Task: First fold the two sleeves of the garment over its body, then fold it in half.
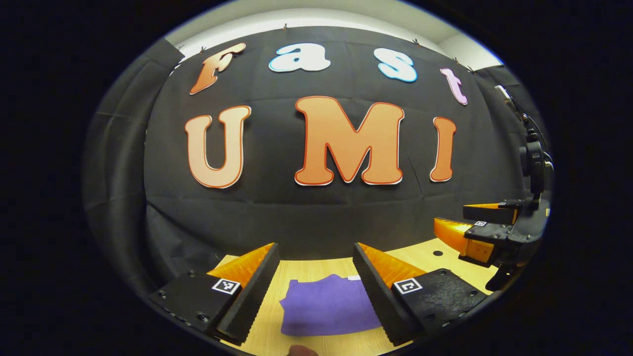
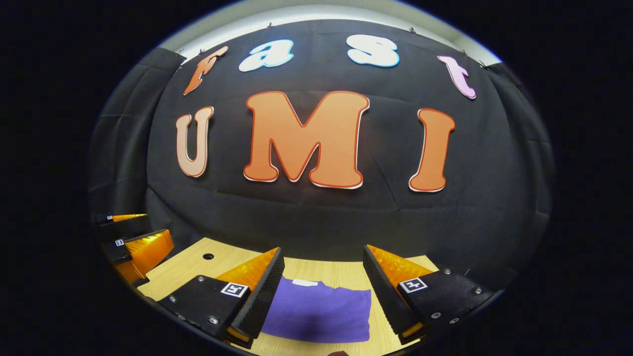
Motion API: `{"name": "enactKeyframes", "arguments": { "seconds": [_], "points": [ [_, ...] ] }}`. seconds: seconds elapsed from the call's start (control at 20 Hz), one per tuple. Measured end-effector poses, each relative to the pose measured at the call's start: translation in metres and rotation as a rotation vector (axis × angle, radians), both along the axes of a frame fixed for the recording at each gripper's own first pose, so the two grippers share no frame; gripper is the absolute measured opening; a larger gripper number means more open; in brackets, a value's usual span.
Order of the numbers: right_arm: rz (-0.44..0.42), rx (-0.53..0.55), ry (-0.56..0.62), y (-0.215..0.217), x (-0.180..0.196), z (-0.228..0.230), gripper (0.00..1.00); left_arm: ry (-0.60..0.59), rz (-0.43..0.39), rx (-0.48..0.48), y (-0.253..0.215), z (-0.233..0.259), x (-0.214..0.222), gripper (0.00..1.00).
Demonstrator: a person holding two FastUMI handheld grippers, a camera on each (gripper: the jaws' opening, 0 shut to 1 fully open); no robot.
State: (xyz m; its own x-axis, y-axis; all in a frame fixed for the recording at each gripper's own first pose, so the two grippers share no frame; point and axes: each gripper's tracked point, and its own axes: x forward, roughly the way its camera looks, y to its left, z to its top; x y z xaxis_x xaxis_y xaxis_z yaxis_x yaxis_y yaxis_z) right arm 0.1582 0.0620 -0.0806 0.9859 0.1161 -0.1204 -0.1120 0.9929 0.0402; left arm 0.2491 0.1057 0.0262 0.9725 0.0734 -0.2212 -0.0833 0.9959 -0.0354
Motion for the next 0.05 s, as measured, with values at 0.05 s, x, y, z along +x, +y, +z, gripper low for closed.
{"name": "enactKeyframes", "arguments": {
  "seconds": [0.05],
  "points": [
    [-0.001, 0.0, -0.015, 0.0031, -0.0044, 0.0021, 0.95, -0.003, 0.017, 0.001, 0.0047, 0.0012, -0.0024, 0.97]
  ]
}}
